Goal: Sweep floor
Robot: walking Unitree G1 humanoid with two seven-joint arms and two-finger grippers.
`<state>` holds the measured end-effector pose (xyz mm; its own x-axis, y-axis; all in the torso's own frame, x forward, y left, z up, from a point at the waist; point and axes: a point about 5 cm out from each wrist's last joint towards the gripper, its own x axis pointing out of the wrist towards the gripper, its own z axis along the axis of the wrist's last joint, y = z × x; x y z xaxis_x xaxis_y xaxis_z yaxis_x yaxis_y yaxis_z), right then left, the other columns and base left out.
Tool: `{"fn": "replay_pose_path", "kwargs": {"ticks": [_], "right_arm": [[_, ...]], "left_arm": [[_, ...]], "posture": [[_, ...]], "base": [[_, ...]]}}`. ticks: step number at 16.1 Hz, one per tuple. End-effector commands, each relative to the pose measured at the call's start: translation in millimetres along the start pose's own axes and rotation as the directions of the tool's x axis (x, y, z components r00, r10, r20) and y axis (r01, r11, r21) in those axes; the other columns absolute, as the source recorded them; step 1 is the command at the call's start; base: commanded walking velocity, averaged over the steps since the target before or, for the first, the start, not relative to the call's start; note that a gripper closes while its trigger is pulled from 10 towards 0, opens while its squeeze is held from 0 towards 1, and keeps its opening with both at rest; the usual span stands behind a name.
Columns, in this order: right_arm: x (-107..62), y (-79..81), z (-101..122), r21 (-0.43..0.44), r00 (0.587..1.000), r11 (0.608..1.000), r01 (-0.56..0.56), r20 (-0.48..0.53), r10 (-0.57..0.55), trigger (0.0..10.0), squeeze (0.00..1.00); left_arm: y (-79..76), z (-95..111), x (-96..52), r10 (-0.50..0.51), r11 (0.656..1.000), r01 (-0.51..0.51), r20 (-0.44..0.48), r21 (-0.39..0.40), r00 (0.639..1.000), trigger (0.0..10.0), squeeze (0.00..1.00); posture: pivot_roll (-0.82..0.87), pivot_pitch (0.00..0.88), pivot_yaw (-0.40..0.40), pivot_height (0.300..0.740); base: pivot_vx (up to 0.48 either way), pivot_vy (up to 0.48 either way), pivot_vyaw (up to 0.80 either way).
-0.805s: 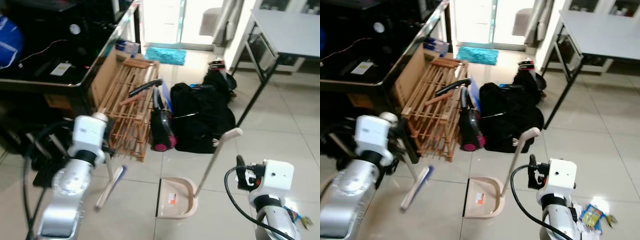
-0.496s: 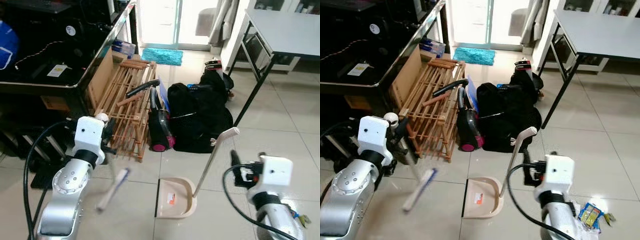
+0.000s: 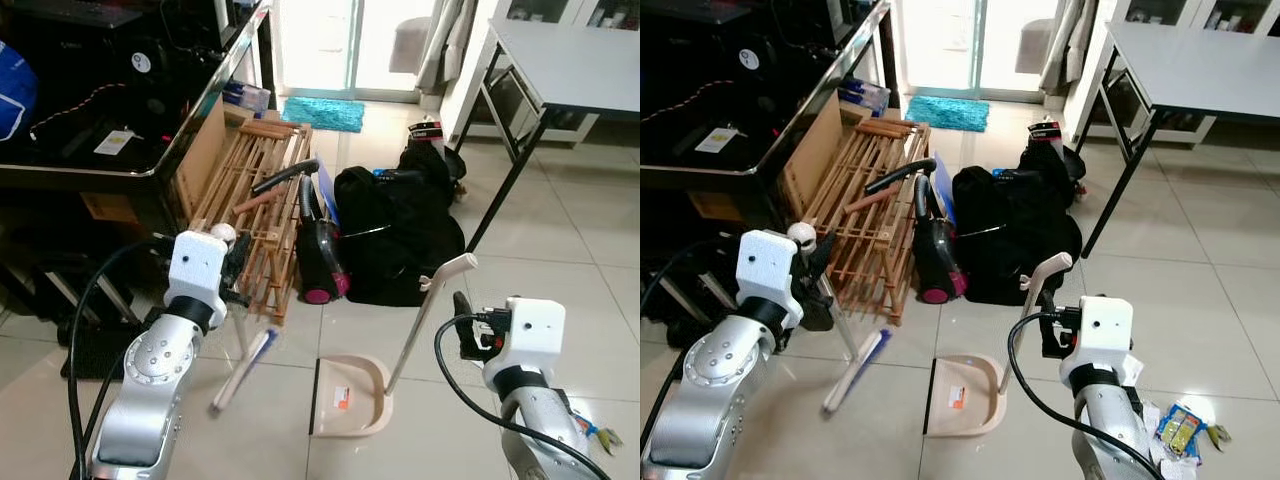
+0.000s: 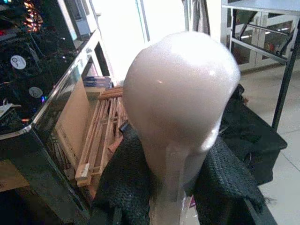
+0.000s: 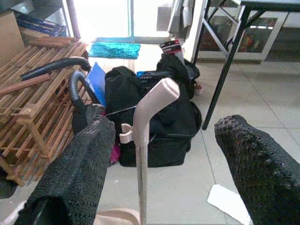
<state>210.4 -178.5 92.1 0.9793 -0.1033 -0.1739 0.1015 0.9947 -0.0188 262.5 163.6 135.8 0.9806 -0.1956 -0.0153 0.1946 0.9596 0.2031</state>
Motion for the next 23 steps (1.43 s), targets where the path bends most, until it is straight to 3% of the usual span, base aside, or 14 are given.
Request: {"fn": "replay_pose_path", "kwargs": {"ticks": [1, 3, 7, 12, 14, 16, 19, 23], "right_arm": [[3.0, 1.9, 2, 0.024, 1.000, 1.000, -0.010, 0.008, 0.010, 10.0, 0.00], [4.9, 8.8, 10, 0.076, 0.999, 0.997, -0.020, 0.051, 0.016, 10.0, 0.00], [3.6, 14.9, 3, 0.068, 0.998, 0.996, -0.054, 0.037, 0.052, 10.0, 0.00], [-2.9, 11.7, 7, 0.079, 0.995, 0.993, -0.083, 0.066, 0.078, 10.0, 0.00], [0.3, 14.0, 9, 0.084, 0.993, 0.993, -0.088, 0.084, 0.081, 10.0, 1.00], [13.3, 20.8, 14, 0.077, 0.992, 0.995, -0.068, 0.111, 0.059, 10.0, 1.00], [35.4, 29.0, 21, 0.104, 0.990, 0.991, -0.084, 0.122, 0.072, 10.0, 1.00], [54.0, 23.3, 19, 0.124, 0.994, 0.991, -0.047, 0.103, 0.034, 10.0, 1.00]], "left_arm": [[0.1, 9, 1.9, -0.011, 0.999, 0.009, 0.055, 0.030, 0.998, 10.0, 0.00], [0.1, 11, 3.7, -0.031, 0.999, 0.028, 0.065, 0.044, 0.997, 10.0, 0.00], [4.3, 18, 9.3, -0.040, 0.996, 0.033, 0.078, 0.087, 0.996, 10.0, 0.00], [3.4, 17, -8.4, -0.047, 0.995, 0.043, 0.043, 0.087, 0.998, 10.0, 0.00], [2.0, 10, -13.4, -0.039, 0.995, 0.037, 0.022, 0.090, 0.999, 10.0, 0.00], [7.4, 9, -23.0, -0.021, 0.995, 0.023, -0.017, 0.098, 1.000, 10.0, 0.00], [13.1, 18, -28.0, -0.022, 0.990, 0.022, -0.004, 0.138, 1.000, 10.0, 0.00], [13.8, 20, -31.8, -0.012, 0.991, 0.013, -0.010, 0.136, 1.000, 10.0, 0.00]], "posture": [[-0.06, 0.010, 0.032, 0.740], [-0.07, 0.012, 0.047, 0.740], [-0.09, 0.037, 0.052, 0.740], [-0.07, 0.097, 0.034, 0.740], [-0.06, 0.121, 0.019, 0.740], [-0.03, 0.150, 0.011, 0.740], [-0.02, 0.181, -0.001, 0.740], [-0.01, 0.191, -0.013, 0.740]], "base": [[0.000, 0.000, 0.00], [0.000, 0.000, 0.00], [0.000, 0.000, 0.00], [0.000, 0.000, 0.00], [0.000, 0.000, 0.00], [0.000, 0.000, 0.00], [0.000, 0.000, 0.00], [0.000, 0.000, 0.00]]}}
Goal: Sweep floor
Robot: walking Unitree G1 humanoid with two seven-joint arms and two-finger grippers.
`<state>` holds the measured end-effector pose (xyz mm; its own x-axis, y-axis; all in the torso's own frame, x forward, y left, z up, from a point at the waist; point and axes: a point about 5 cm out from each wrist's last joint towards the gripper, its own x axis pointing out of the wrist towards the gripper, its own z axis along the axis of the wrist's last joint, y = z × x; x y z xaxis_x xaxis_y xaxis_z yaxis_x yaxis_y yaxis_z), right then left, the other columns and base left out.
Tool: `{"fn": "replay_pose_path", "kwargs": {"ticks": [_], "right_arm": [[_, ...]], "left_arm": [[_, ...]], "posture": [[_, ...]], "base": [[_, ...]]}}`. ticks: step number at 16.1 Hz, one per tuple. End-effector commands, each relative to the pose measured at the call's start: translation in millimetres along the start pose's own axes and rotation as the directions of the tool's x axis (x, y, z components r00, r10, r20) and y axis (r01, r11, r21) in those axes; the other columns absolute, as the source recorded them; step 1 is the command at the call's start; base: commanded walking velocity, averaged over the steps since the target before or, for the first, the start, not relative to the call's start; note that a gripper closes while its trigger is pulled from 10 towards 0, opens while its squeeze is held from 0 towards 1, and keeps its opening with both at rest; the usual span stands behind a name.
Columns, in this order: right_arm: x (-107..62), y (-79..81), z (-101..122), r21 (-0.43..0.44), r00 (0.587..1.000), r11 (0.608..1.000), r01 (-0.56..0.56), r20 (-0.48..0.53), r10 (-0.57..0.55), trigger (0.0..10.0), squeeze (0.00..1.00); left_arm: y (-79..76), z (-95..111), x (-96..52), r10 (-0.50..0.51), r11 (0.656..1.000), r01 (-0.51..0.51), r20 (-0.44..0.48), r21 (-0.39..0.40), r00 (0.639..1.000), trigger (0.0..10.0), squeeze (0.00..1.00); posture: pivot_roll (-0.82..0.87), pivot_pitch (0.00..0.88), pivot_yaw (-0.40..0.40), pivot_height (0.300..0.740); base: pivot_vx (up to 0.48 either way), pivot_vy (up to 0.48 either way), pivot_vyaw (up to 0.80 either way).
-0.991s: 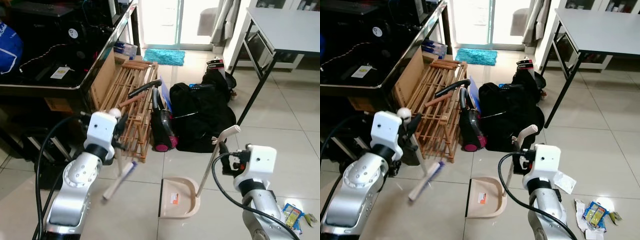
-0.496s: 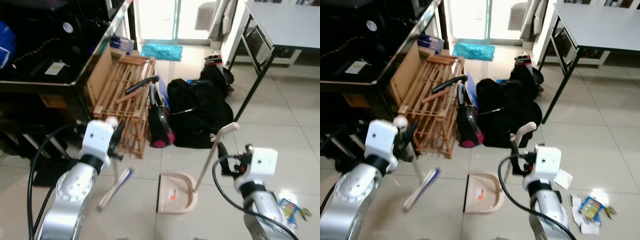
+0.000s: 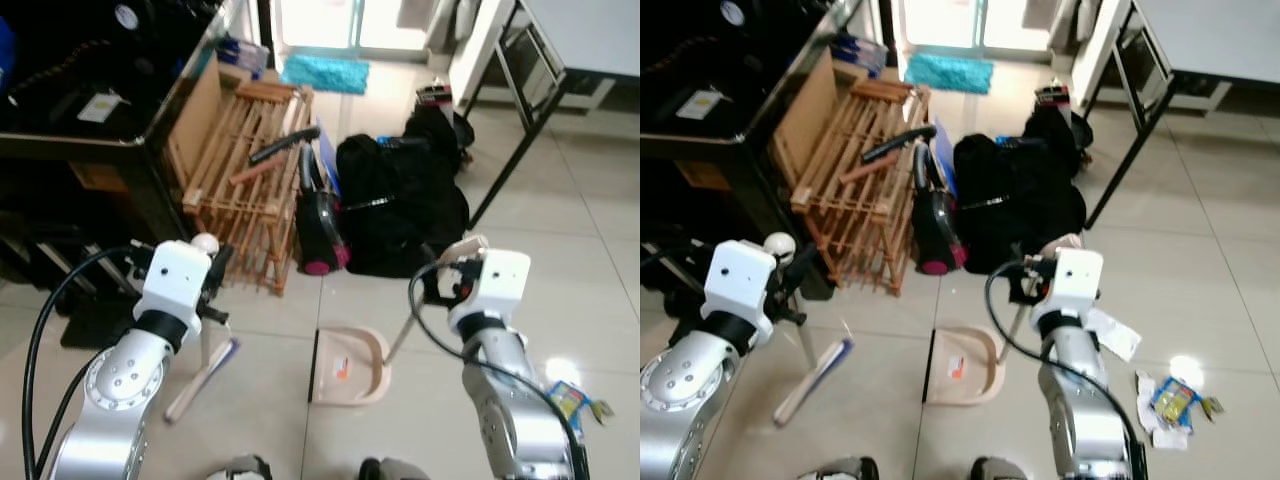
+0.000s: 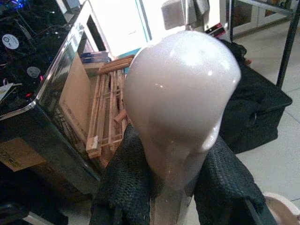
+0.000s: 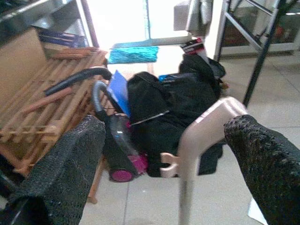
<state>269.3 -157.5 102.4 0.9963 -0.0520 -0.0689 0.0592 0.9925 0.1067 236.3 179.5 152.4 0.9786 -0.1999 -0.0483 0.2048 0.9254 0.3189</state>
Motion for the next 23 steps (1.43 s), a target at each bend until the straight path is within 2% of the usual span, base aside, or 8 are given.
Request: {"fn": "replay_pose_path", "kwargs": {"ticks": [1, 4, 5, 6, 7, 12, 18, 23], "right_arm": [[1.4, -4.8, -1, 0.004, 1.000, 1.000, 0.022, -0.002, -0.022, 10.0, 1.00], [-4.2, -9.3, 3, -0.040, 1.000, 0.999, 0.004, -0.011, -0.005, 10.0, 1.00], [-9.1, -10.4, 6, -0.036, 1.000, 0.999, -0.003, -0.005, 0.003, 10.0, 0.15], [-12.9, -11.1, 9, -0.034, 1.000, 0.999, -0.003, 0.004, 0.003, 10.0, 0.15], [-19.1, -11.3, 14, -0.034, 1.000, 0.999, -0.007, 0.019, 0.008, 10.0, 0.00], [-50.5, -4.5, 23, -0.138, 0.998, 0.989, -0.053, 0.010, 0.055, 10.0, 0.00], [-47.9, -4.8, 14, -0.196, 0.998, 0.979, -0.060, -0.028, 0.056, 10.0, 0.00], [-42.5, -4.2, 7, -0.149, 0.998, 0.988, -0.040, -0.060, 0.031, 10.0, 0.00]], "left_arm": [[0.6, 7, -3.4, 0.000, 1.000, 0.000, 0.019, 0.017, 1.000, 10.0, 0.00], [-7.4, 1, -1.9, 0.001, 0.998, -0.002, -0.019, -0.058, 1.000, 10.0, 0.00], [-9.8, 1, 1.5, 0.003, 0.999, -0.004, -0.014, -0.052, 1.000, 10.0, 0.00], [-11.2, 2, 4.1, 0.000, 0.999, 0.000, -0.003, -0.043, 1.000, 10.0, 0.00], [-12.6, 3, 7.8, -0.003, 0.999, 0.003, 0.005, -0.040, 1.000, 10.0, 0.00], [-25.2, 4, 27.2, -0.033, 0.996, 0.036, 0.036, -0.087, 0.999, 10.0, 0.00], [-12.8, 0, 32.8, 0.039, 0.993, -0.036, 0.026, -0.113, 0.999, 10.0, 0.00], [-7.8, 2, 34.4, 0.057, 0.993, -0.054, 0.030, -0.105, 0.998, 10.0, 0.00]], "posture": [[-0.01, 0.191, -0.013, 0.740], [0.01, 0.132, -0.035, 0.740], [0.01, 0.114, -0.040, 0.740], [0.01, 0.110, -0.040, 0.740], [0.01, 0.095, -0.034, 0.740], [-0.03, 0.066, 0.017, 0.740], [-0.02, 0.060, 0.010, 0.740], [0.00, 0.071, 0.008, 0.740]], "base": [[0.000, 0.000, 0.00], [0.000, 0.000, 0.00], [0.000, 0.000, 0.00], [0.000, 0.000, 0.00], [0.000, 0.000, 0.00], [0.000, 0.000, 0.00], [0.000, -0.045, 0.00], [0.000, -0.473, 0.44]]}}
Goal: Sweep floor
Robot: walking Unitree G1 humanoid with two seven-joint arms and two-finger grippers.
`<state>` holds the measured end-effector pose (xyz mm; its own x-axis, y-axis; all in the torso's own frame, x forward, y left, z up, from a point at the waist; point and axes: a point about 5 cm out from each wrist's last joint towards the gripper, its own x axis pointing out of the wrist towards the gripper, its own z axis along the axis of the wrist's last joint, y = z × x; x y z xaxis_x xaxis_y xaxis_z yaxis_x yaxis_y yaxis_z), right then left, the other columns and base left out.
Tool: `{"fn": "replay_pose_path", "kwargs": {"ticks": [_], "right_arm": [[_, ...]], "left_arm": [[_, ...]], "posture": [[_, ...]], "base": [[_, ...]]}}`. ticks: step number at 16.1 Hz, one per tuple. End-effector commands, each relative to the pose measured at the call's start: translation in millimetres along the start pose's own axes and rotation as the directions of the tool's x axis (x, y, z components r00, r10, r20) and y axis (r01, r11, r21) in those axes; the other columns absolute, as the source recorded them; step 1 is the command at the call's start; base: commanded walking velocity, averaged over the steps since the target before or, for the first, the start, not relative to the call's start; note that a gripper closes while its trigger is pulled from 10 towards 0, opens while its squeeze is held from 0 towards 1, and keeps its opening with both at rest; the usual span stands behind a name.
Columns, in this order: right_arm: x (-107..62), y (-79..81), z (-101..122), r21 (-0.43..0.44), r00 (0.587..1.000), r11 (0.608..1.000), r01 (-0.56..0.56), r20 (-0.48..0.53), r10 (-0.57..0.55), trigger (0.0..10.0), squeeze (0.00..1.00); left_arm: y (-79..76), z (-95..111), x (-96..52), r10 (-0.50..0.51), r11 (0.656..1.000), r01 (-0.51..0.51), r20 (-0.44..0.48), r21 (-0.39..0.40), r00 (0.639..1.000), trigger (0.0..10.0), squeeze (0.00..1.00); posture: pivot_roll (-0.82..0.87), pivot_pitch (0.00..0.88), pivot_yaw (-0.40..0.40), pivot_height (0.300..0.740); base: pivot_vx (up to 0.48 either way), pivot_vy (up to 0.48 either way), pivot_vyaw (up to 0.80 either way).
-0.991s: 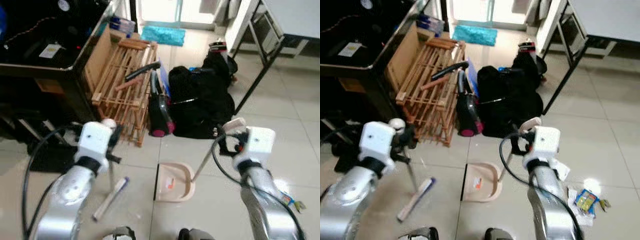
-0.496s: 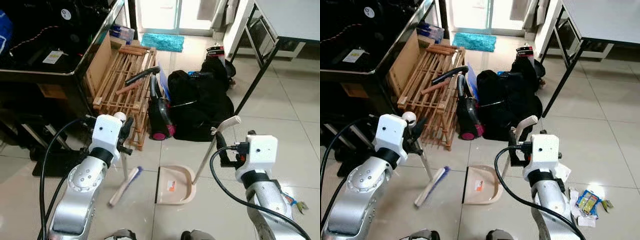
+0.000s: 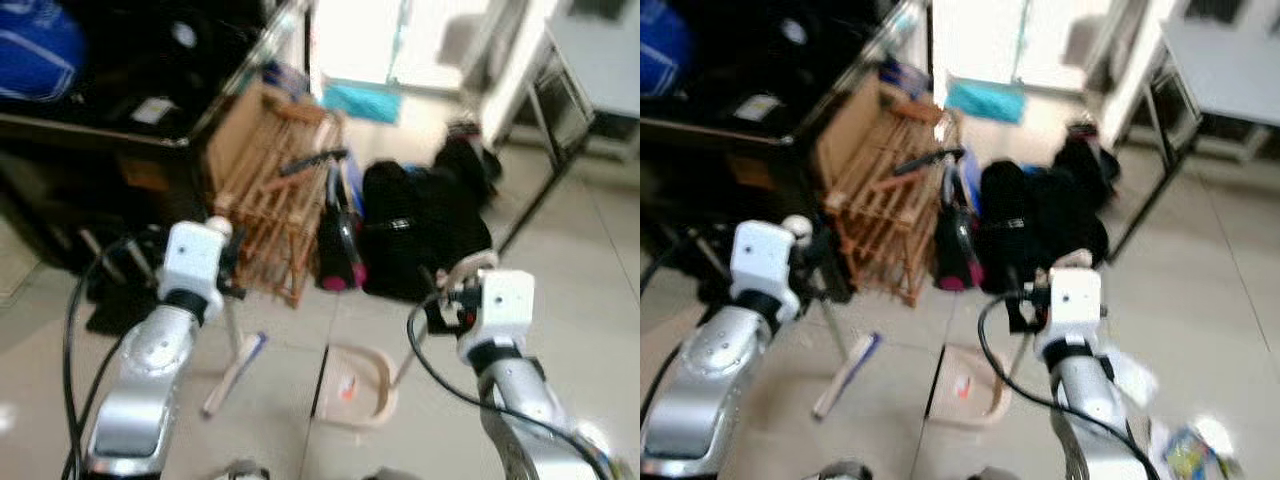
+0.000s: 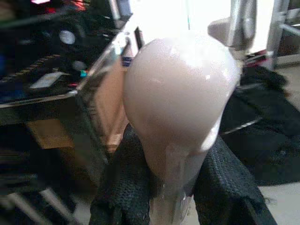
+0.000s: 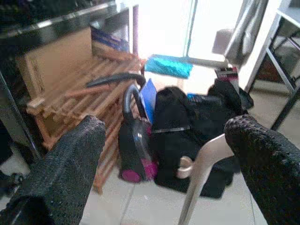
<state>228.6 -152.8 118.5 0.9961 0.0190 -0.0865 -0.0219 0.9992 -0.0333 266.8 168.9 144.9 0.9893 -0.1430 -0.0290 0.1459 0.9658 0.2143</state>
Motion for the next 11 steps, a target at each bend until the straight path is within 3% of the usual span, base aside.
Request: {"fn": "replay_pose_path", "kwargs": {"ticks": [1, 4, 5, 7, 9, 11], "right_arm": [[-0.8, -6.9, -7.6, -0.010, 0.999, 1.000, 0.023, -0.042, -0.023, 10.0, 0.00], [-1.2, -6.4, -9.3, -0.013, 0.999, 1.000, 0.016, -0.049, -0.017, 10.0, 0.00], [-2.3, -6.7, -10.8, -0.009, 0.998, 1.000, 0.022, -0.055, -0.022, 10.0, 0.00], [-3.7, -4.9, -12.0, -0.007, 0.998, 1.000, 0.017, -0.061, -0.018, 10.0, 0.00], [-5.2, -4.3, -13.2, -0.003, 0.998, 1.000, 0.012, -0.067, -0.012, 10.0, 0.00], [-5.3, -4.4, -14.3, 0.014, 0.997, 1.000, 0.009, -0.075, -0.008, 10.0, 0.00]], "left_arm": [[-3.0, 6.5, 2.1, -0.011, 1.000, 0.011, 0.031, 0.007, 0.999, 10.0, 0.00], [-2.8, 6.2, 1.8, -0.014, 1.000, 0.014, 0.027, 0.003, 1.000, 10.0, 0.00], [-1.8, 1.2, 2.0, -0.011, 0.999, 0.009, -0.031, -0.048, 0.999, 10.0, 0.00], [-1.6, -2.3, 1.8, -0.016, 0.998, 0.012, -0.063, -0.065, 0.998, 10.0, 0.00], [-1.3, -2.1, 0.5, -0.017, 0.998, 0.014, -0.053, -0.069, 0.998, 10.0, 0.00], [1.9, -0.9, 0.4, 0.001, 0.998, -0.004, -0.050, -0.066, 0.999, 10.0, 0.00]], "posture": [[0.00, 0.072, 0.009, 0.740], [0.00, 0.078, 0.007, 0.740], [0.00, 0.081, 0.008, 0.740], [-0.01, 0.082, 0.009, 0.740], [0.00, 0.084, 0.009, 0.740], [0.00, 0.087, 0.007, 0.740]], "base": [[0.000, -0.480, 0.00], [0.000, -0.480, 0.00], [0.000, 0.000, 0.00], [0.000, 0.240, 0.00], [0.000, 0.452, 0.00], [0.000, 0.000, 0.00]]}}
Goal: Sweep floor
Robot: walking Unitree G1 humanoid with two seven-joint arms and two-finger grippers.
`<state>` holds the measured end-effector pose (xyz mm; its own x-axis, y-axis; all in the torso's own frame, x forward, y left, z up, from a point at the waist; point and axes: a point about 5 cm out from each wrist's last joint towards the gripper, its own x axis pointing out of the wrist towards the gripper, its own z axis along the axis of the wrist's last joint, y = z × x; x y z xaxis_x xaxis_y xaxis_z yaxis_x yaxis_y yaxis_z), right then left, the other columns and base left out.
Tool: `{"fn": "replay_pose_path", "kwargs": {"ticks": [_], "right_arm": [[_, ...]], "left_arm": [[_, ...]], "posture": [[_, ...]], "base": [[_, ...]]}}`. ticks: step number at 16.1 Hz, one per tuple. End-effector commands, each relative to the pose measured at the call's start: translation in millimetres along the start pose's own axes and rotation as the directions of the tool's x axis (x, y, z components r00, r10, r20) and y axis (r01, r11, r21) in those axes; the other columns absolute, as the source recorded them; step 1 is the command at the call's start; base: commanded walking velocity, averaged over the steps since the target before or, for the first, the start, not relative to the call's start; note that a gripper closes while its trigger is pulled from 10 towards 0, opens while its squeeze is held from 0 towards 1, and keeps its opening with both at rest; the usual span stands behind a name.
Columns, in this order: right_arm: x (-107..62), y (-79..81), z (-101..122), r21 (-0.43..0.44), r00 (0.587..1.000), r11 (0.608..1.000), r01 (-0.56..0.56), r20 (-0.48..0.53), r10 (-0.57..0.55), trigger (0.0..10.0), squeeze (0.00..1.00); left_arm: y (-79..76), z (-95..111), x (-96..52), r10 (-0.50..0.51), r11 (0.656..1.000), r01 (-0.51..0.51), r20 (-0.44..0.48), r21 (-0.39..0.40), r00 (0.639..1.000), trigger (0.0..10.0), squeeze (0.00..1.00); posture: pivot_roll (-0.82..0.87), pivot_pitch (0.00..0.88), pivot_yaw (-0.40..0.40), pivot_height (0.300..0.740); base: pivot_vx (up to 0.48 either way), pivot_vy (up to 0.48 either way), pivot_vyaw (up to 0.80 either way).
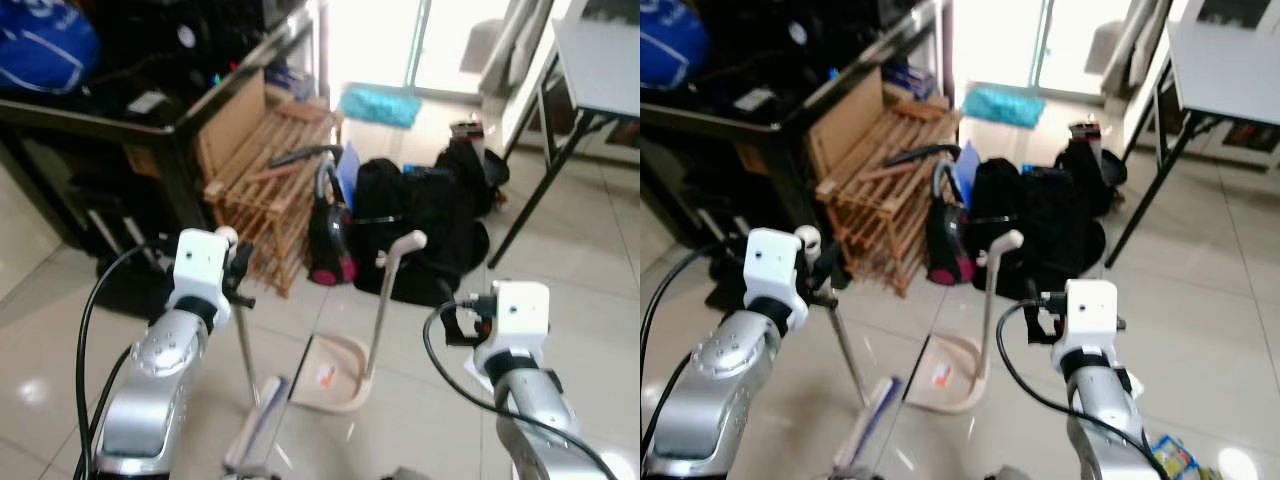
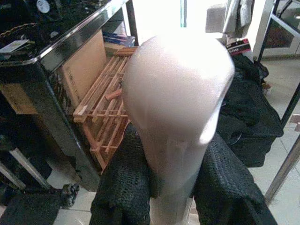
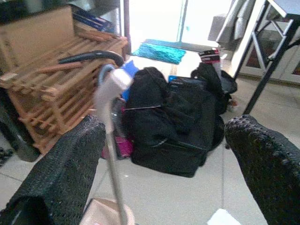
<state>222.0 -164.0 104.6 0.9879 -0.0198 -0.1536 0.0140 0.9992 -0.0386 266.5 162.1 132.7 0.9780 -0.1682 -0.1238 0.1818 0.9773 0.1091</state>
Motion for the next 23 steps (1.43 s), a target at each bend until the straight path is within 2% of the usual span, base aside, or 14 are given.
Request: {"fn": "replay_pose_path", "kwargs": {"ticks": [1, 5, 10, 14, 21, 23], "right_arm": [[0.7, 7.0, -1, 0.020, 0.999, 0.999, -0.032, -0.012, 0.032, 10.0, 0.00], [5.1, 12.2, -5, 0.034, 0.996, 0.996, -0.076, -0.032, 0.077, 10.0, 0.00], [8.4, 18.1, -16, 0.057, 0.985, 0.988, -0.140, -0.089, 0.145, 10.0, 0.00], [8.4, 20.5, -16, 0.038, 0.979, 0.983, -0.180, -0.093, 0.183, 10.0, 0.00], [9.3, 21.3, -18, 0.032, 0.972, 0.980, -0.194, -0.125, 0.197, 10.0, 0.00], [10.5, 19.6, -18, 0.044, 0.977, 0.985, -0.168, -0.123, 0.173, 10.0, 0.00]], "left_arm": [[12.8, 12, -2.9, 0.053, 0.997, -0.055, 0.049, 0.058, 0.997, 10.0, 0.00], [20.8, 19, -7.9, 0.074, 0.986, -0.090, 0.119, 0.139, 0.990, 10.0, 0.00], [25.6, 20, -7.9, 0.064, 0.987, -0.079, 0.114, 0.136, 0.991, 10.0, 0.00], [26.5, 20, -7.5, 0.055, 0.988, -0.070, 0.111, 0.139, 0.992, 10.0, 0.00], [28.7, 16, -15.2, 0.078, 0.988, -0.090, 0.099, 0.128, 0.992, 10.0, 0.00], [28.7, 16, -16.4, 0.075, 0.988, -0.087, 0.097, 0.129, 0.993, 10.0, 0.00]], "posture": [[0.00, 0.089, 0.006, 0.740], [0.02, 0.082, -0.004, 0.740], [0.03, 0.085, -0.003, 0.740], [0.03, 0.087, -0.007, 0.740], [0.04, 0.101, -0.025, 0.740], [0.04, 0.100, -0.020, 0.740]], "base": [[0.000, 0.000, 0.00], [0.000, 0.000, 0.00], [0.000, 0.000, 0.00], [0.125, 0.000, 0.25], [0.264, 0.000, 0.11], [0.266, 0.000, 0.00]]}}
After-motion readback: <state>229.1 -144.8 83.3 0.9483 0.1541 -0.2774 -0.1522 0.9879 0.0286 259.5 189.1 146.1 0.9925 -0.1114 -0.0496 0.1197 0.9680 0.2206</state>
